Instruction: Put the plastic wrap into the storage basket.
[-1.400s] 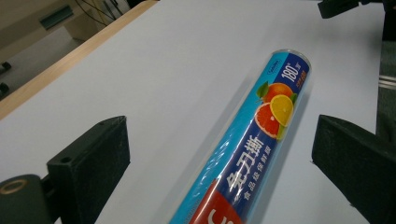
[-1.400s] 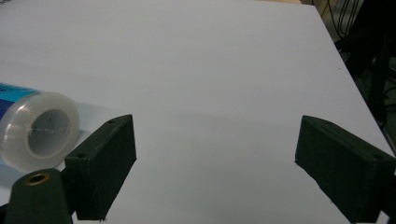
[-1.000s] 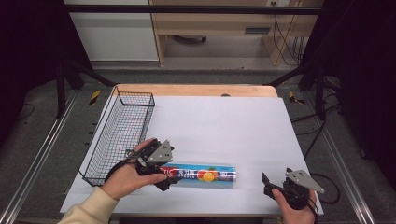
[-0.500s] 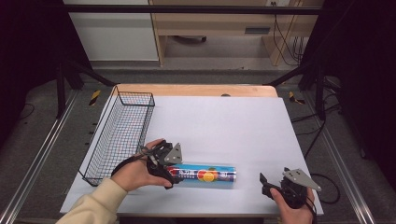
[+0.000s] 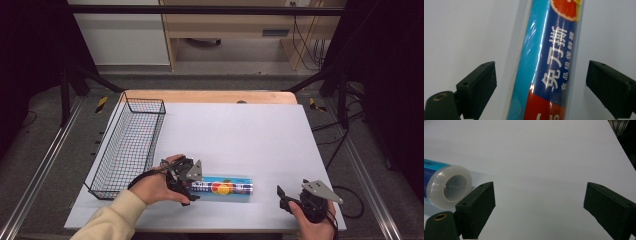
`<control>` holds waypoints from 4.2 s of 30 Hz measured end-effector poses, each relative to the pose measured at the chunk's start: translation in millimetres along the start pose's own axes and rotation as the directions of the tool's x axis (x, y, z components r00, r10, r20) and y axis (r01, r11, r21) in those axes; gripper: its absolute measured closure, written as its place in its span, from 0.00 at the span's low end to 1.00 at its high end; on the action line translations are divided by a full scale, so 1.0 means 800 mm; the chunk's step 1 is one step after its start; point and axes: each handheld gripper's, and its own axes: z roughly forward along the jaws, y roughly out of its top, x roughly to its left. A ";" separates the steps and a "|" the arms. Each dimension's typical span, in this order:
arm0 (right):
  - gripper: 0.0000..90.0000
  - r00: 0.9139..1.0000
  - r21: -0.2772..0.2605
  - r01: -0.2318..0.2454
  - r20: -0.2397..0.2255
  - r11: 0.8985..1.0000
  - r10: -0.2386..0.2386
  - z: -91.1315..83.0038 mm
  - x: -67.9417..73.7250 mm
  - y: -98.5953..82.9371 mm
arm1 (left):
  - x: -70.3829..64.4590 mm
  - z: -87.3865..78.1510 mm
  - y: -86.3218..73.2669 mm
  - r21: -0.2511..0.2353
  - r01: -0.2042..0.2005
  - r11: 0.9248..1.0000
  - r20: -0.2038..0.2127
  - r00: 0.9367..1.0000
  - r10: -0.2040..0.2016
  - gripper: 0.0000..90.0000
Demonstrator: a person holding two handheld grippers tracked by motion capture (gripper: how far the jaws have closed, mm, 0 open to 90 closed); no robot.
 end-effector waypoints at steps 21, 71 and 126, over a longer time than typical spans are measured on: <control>0.11 1.000 0.012 0.002 -0.009 1.000 -0.002 0.002 0.000 -0.001 | 0.005 0.028 0.006 0.072 -0.019 0.997 0.040 0.999 0.016 0.17; 0.12 1.000 0.021 0.001 -0.013 1.000 0.000 0.004 0.000 -0.001 | -0.014 0.030 0.021 0.036 -0.061 0.997 0.083 0.995 0.058 0.35; 0.15 0.997 0.003 0.080 0.012 0.997 -0.080 0.018 0.009 0.018 | -0.014 -0.106 0.051 -0.097 0.161 0.982 -0.147 0.974 -0.174 0.36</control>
